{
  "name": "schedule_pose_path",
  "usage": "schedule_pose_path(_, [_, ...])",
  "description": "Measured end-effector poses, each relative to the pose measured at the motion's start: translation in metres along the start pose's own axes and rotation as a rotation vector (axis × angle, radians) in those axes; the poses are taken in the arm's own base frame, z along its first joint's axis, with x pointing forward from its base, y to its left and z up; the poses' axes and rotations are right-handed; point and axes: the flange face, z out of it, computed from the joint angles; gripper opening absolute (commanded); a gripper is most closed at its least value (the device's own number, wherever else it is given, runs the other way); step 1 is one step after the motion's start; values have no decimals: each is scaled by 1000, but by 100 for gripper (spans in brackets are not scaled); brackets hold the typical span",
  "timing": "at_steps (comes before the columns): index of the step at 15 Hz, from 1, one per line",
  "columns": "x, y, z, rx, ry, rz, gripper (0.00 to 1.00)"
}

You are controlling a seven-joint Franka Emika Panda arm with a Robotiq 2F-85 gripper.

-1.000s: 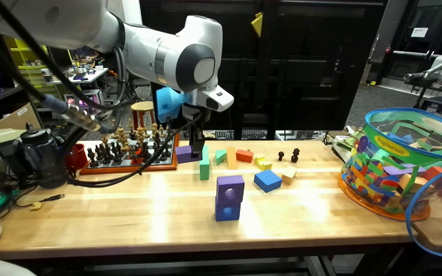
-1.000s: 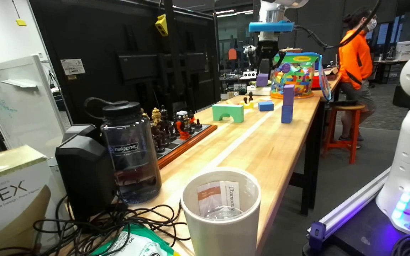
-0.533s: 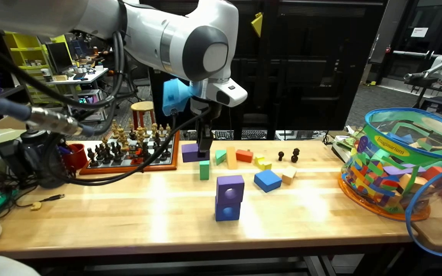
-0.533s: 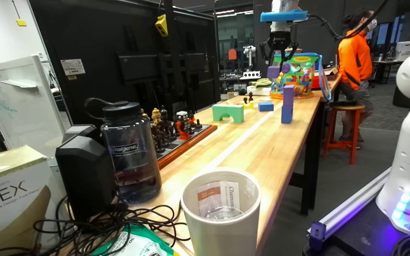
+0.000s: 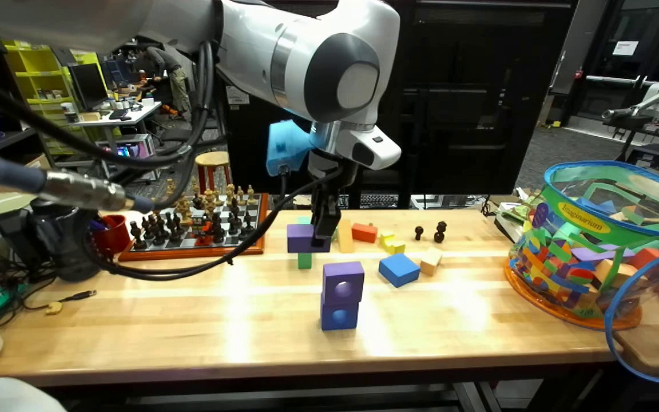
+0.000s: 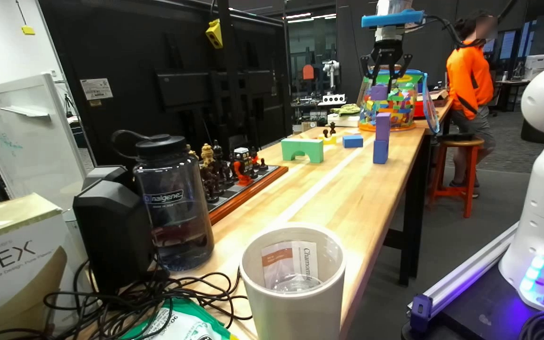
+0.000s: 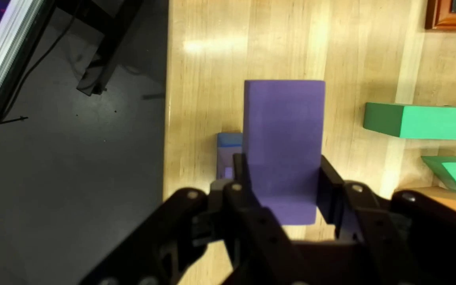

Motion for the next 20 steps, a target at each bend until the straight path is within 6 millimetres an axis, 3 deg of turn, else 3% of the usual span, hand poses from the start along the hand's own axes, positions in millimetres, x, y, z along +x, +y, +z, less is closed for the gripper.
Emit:
schedule_pose_path(6, [22,8,-2,-1,-12,48,16])
schedule_pose_path(20, [54,-1,21,-74,-21,70,16])
